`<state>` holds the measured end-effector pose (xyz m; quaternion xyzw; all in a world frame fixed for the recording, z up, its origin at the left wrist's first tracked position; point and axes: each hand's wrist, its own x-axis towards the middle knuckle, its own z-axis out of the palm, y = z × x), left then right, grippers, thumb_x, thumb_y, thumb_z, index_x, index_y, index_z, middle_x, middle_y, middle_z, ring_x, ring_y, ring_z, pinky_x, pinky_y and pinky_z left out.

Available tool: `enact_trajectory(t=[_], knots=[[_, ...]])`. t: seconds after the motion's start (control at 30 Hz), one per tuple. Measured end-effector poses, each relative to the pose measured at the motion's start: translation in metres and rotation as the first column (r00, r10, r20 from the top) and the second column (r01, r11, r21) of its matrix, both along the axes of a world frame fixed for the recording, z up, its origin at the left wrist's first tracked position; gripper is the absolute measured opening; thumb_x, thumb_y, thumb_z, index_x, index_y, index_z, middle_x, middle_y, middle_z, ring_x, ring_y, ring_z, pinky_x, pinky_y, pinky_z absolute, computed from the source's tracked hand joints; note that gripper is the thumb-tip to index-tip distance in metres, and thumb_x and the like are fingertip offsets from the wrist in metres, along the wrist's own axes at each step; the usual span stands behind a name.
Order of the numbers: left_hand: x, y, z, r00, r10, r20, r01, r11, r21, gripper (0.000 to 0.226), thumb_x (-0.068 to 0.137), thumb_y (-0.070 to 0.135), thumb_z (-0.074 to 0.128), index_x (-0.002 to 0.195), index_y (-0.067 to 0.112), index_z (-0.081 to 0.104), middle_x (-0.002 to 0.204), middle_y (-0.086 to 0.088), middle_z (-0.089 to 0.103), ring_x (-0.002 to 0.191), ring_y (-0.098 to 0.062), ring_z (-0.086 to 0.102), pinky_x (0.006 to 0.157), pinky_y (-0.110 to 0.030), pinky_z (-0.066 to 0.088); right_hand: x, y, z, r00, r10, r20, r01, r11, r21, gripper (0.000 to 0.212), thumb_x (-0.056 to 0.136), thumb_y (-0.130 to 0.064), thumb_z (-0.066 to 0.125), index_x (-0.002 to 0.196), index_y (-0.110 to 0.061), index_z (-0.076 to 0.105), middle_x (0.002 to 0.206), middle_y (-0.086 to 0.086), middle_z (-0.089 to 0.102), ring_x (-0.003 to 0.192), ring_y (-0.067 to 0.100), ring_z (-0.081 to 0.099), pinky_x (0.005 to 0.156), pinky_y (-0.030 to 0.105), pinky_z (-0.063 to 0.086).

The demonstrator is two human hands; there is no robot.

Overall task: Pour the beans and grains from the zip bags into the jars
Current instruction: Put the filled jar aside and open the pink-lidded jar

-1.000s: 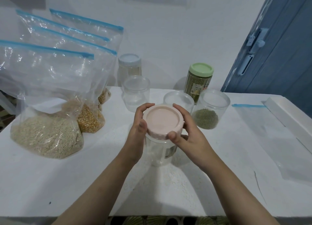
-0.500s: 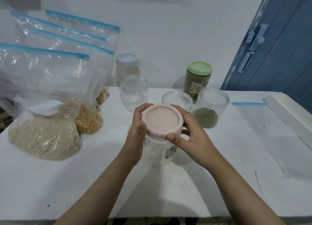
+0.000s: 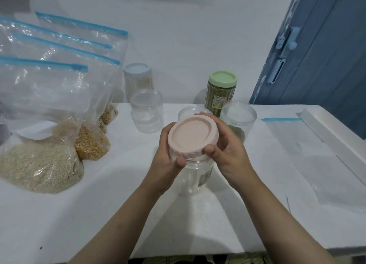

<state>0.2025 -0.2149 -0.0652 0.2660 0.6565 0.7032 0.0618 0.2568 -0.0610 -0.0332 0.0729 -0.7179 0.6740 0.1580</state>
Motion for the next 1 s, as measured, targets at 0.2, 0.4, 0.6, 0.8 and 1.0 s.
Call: enact_trajectory(t=[0.2, 0.4, 0.6, 0.8, 1.0], knots=[[0.005, 0.02, -0.002, 1.0, 0.022, -0.009, -0.022, 0.999, -0.026, 0.099, 0.052, 0.094, 0.059, 0.131, 0.038, 0.041, 0.13, 0.013, 0.058, 0.122, -0.017, 0.058, 0.099, -0.031, 0.048, 0.008, 0.025, 0.018, 0.978, -0.208, -0.025, 0.204, 0.971, -0.122, 0.099, 0.061, -0.078, 0.07, 0.136, -0.016, 0.052, 0.122, -0.012, 0.065, 0.116, 0.007, 0.061, 0.093, 0.024, 0.052], [0.015, 0.049, -0.002, 0.998, 0.053, -0.023, -0.053, 0.999, -0.012, 0.102, 0.057, 0.094, 0.055, 0.134, 0.029, 0.042, 0.135, -0.005, 0.055, 0.123, -0.017, 0.059, 0.097, -0.026, 0.049, 0.042, 0.083, 0.012, 0.873, -0.488, -0.002, 0.486, 0.87, -0.078, 0.066, 0.079, -0.06, 0.066, 0.137, -0.031, 0.052, 0.13, -0.014, 0.057, 0.114, 0.006, 0.061, 0.092, 0.024, 0.056], [0.023, 0.074, -0.006, 0.99, 0.122, -0.069, -0.125, 0.992, -0.028, 0.088, 0.062, 0.096, 0.044, 0.134, 0.044, 0.042, 0.138, 0.01, 0.05, 0.121, -0.009, 0.056, 0.098, -0.026, 0.045, 0.055, 0.136, -0.03, 0.815, -0.545, 0.194, 0.35, 0.731, 0.585, 0.08, 0.079, -0.05, 0.077, 0.148, -0.028, 0.043, 0.128, -0.008, 0.035, 0.126, 0.013, 0.042, 0.105, 0.025, 0.034], [0.034, 0.081, -0.002, 0.982, 0.183, -0.04, -0.184, 0.983, -0.028, 0.094, 0.061, 0.098, 0.043, 0.139, 0.045, 0.037, 0.132, 0.016, 0.057, 0.125, -0.008, 0.054, 0.104, -0.024, 0.043, 0.053, 0.136, -0.085, 0.797, -0.555, 0.237, 0.117, 0.527, 0.842, 0.09, 0.082, -0.067, 0.062, 0.155, -0.032, 0.025, 0.146, -0.005, 0.039, 0.132, 0.026, 0.035, 0.106, 0.042, 0.03], [0.063, 0.079, -0.003, 0.908, 0.4, -0.126, -0.404, 0.915, -0.01, 0.064, 0.083, 0.082, 0.041, 0.139, 0.051, 0.033, 0.148, 0.023, 0.037, 0.142, -0.015, 0.036, 0.117, -0.043, 0.032, 0.072, 0.13, -0.066, 0.849, -0.527, 0.042, 0.367, 0.645, 0.671, 0.072, 0.087, -0.062, 0.045, 0.151, -0.029, 0.037, 0.146, 0.0, 0.042, 0.134, 0.022, 0.039, 0.109, 0.042, 0.029]])
